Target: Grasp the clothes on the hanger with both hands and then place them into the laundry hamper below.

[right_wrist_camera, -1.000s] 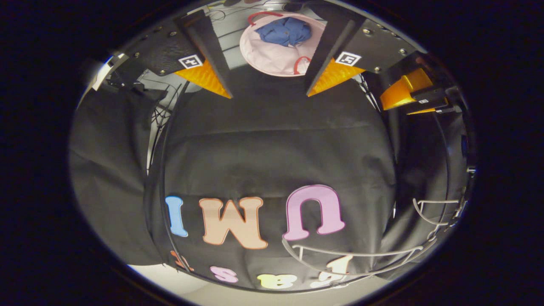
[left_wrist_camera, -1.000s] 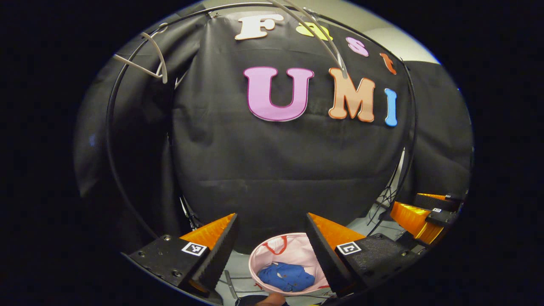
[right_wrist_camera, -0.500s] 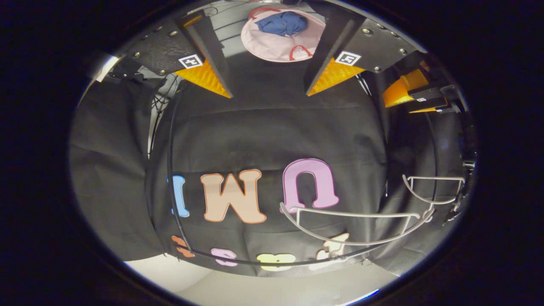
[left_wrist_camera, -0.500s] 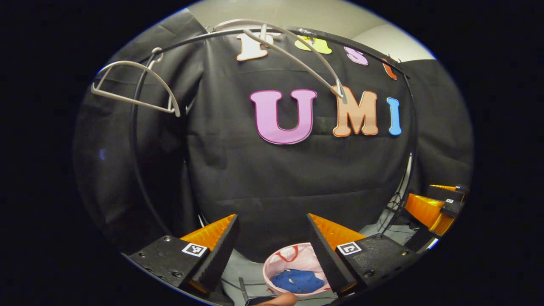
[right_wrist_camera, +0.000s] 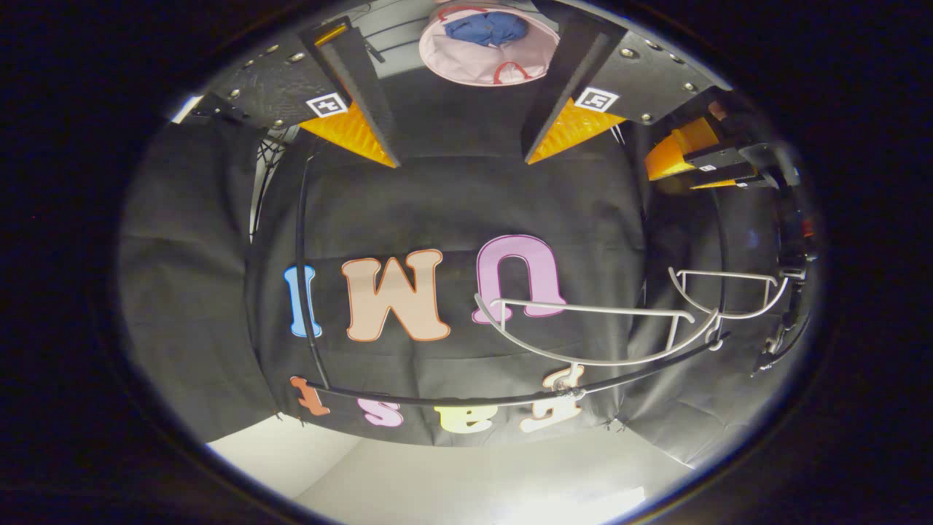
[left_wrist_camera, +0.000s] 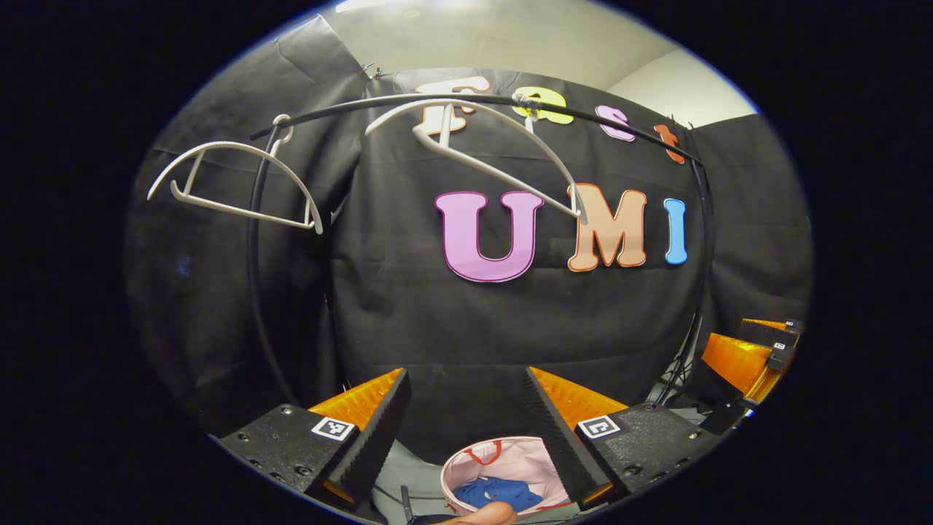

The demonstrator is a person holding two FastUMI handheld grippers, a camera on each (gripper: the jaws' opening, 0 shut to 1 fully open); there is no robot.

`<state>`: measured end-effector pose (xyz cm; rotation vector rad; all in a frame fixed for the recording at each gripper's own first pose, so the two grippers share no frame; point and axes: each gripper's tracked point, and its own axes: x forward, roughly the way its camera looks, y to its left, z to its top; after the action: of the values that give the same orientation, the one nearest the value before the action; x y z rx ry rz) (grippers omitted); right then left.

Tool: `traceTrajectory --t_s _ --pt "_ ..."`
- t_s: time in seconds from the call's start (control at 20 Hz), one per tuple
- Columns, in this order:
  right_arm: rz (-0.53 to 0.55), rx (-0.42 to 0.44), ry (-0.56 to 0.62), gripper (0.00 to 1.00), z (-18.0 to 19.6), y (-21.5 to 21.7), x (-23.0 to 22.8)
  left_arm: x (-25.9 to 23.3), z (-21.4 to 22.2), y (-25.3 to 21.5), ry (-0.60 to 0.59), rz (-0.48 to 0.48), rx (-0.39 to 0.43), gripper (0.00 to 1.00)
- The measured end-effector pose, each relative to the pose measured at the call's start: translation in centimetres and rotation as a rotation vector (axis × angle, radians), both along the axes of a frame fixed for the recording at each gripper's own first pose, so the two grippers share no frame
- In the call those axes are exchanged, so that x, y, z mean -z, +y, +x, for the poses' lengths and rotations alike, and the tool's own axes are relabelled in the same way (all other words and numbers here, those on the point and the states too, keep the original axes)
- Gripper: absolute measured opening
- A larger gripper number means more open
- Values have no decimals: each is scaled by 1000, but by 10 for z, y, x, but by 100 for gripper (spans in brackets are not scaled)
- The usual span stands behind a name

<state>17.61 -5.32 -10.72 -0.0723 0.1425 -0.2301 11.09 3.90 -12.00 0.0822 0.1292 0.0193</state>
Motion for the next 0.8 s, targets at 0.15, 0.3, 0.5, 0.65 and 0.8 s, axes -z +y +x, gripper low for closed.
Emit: traceTrajectory --t_s 0.15,0.3,0.5,0.65,0.8 --pt "-16 -12 -27 100 -6 -6 -15 -15 -4 -6 -30 -9 1 94" --pt "-19 -2 -60 100 -16 -12 -33 -43 -4 -11 -108 -42 -6 95" --pt "-69 7 -112 97 -34 -11 -61 -73 -10 -13 -164 -64 3 94" --pt "-67 -26 -139 96 -44 3 -73 -93 -20 -19 -219 -55 25 93" --pt "-92 -30 -165 97 -49 6 -83 -101 -25 -24 -243 -65 43 92"
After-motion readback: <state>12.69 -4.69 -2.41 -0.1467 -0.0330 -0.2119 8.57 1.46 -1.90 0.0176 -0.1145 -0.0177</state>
